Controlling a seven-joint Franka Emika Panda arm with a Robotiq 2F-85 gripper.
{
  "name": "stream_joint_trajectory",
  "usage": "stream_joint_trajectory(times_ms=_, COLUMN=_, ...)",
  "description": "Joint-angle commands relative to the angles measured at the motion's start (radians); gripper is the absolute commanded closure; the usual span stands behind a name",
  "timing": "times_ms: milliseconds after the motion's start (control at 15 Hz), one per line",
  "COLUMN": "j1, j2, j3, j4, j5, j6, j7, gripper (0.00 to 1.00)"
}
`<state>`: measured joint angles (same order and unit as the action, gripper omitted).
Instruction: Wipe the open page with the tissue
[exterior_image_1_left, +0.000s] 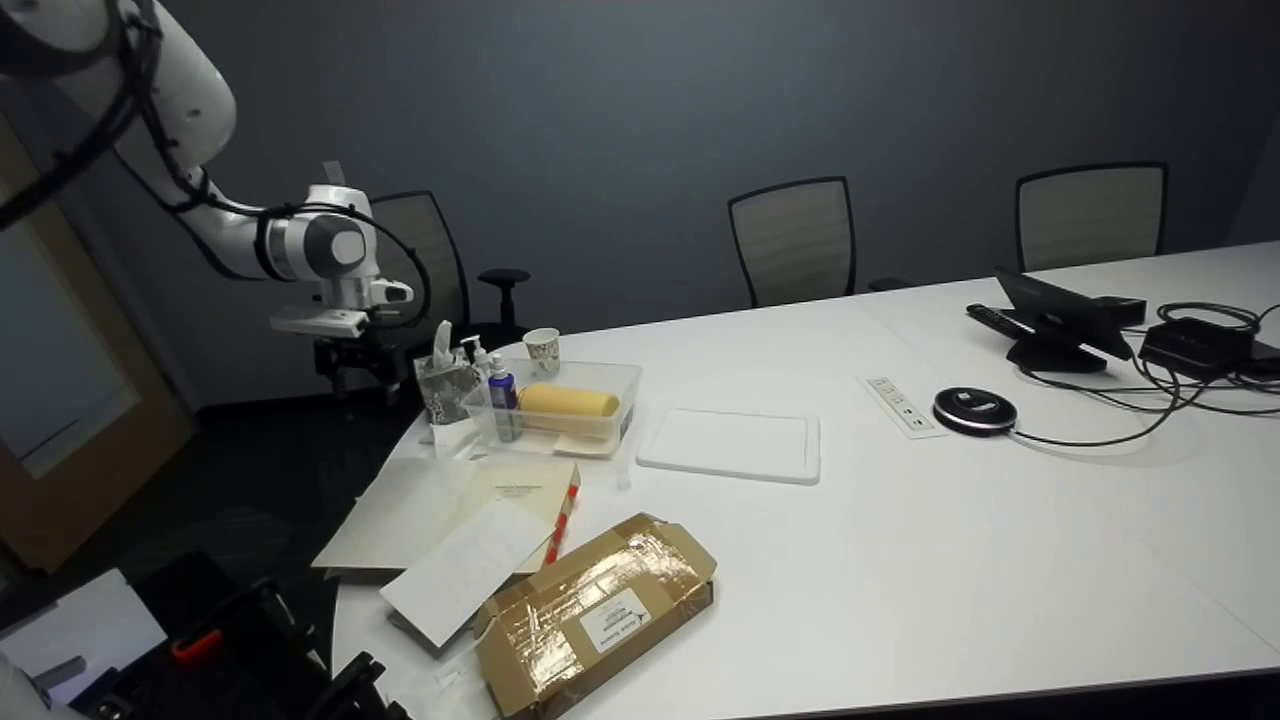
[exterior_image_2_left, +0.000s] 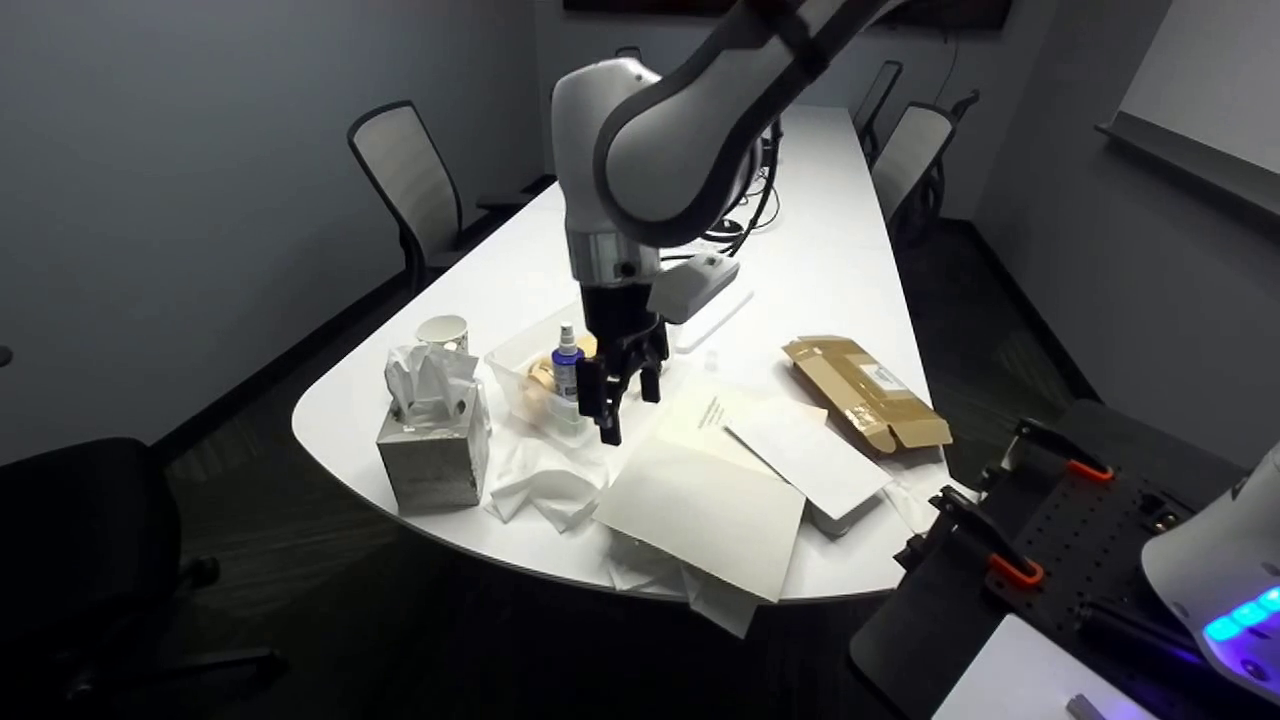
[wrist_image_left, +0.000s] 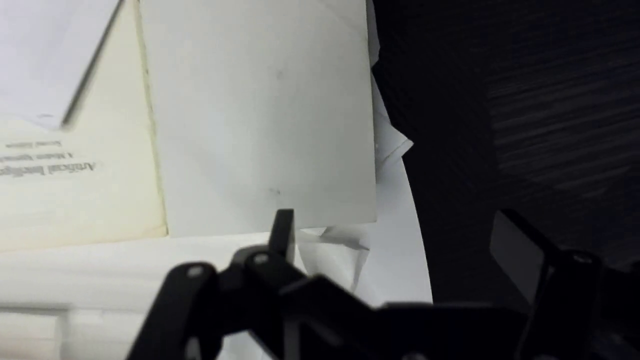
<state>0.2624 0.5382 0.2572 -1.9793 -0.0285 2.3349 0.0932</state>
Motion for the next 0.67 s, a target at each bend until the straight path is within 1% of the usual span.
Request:
stream_joint_trajectory(times_ms=0, j1=0.058, j2=0.233, j3=-0.038, j4=0.24, j5=-0.051, j6=-0.036, j7=-0.07, gripper=0.0)
stream_joint_trajectory(times_ms=267, j1=0.084, j2=0.41, j3=-0.065, j4=0.441, j5=-0.087, j6=-0.052, j7=-0.135, gripper=0.0)
stream_joint_trajectory(times_ms=400, j1=0.089, j2=0.48, j3=-0.079, j4=0.535, j5=-0.104, j6=-0.057, j7=-0.158, gripper=0.0)
stream_joint_trajectory(times_ms=600, j1=0.111, j2=0.575, j3=-0.11, j4=0.69, j5=-0.143, j6=-0.102, j7=-0.187, gripper=0.0)
